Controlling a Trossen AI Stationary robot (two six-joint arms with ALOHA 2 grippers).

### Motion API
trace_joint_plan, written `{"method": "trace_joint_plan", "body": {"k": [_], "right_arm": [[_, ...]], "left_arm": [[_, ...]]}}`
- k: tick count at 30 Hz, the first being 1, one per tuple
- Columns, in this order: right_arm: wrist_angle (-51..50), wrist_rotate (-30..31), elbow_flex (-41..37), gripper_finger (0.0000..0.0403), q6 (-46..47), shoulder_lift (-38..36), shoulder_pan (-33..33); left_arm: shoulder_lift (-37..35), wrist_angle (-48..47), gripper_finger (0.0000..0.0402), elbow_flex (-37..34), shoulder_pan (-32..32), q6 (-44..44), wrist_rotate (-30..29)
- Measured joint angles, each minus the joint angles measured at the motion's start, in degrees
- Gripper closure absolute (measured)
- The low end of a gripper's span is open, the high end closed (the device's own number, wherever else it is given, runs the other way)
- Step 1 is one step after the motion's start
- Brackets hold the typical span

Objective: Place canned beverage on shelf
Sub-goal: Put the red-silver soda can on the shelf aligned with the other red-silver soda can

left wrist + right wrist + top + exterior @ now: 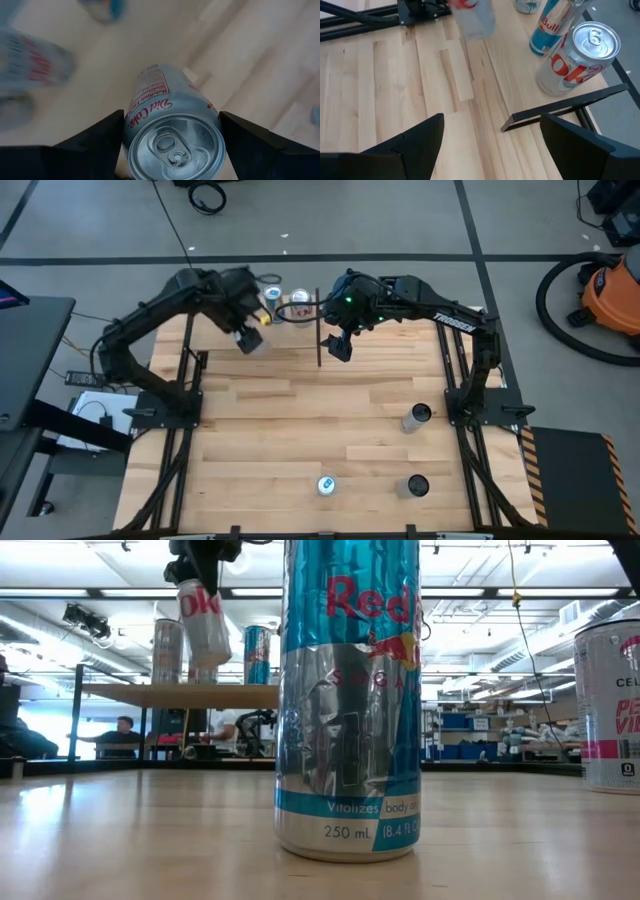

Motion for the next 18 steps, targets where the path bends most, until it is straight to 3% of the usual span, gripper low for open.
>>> {"method": "trace_joint_plan", "body": {"k": [8,18], "right_arm": [[0.03,0.00,0.00,0.0064,-0.03,0.00,0.00],[0.52,0.00,0.00,0.0064,-0.02,0.00,0.02]], "left_arm": [[0.31,-0.07,0.0100,1.88,6.14,6.05,0.35],[7.06,0.45,0.0099,1.88,7.55,10.55,0.53]]}}
